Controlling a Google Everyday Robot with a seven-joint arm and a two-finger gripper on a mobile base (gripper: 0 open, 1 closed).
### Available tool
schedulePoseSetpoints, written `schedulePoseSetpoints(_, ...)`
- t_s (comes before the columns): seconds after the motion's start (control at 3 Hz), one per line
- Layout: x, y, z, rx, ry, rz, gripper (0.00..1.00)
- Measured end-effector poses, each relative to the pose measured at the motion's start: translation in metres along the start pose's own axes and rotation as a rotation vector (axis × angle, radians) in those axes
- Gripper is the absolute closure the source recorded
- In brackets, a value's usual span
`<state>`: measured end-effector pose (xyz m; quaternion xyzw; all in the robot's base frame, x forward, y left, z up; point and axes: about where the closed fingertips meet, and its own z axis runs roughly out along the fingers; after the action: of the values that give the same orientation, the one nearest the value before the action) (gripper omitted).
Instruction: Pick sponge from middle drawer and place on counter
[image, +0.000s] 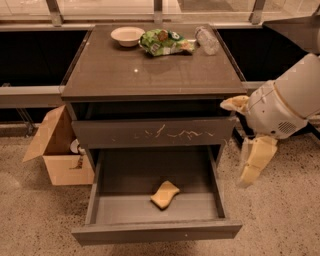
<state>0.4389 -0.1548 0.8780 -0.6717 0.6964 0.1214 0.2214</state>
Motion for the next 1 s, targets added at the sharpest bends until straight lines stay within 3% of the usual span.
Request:
schedulePoseSetpoints(0.33,-0.004,0.015,0.053,-0.082,-0.087,-0.016,0.0)
schedulePoseSetpoints(0.67,-0.004,0.015,0.053,-0.082,-0.086,-0.016,0.0)
schedulePoseSetpoints(1.0,0.0,0.012,0.07,-0.1,-0.046,-0.021,0.0)
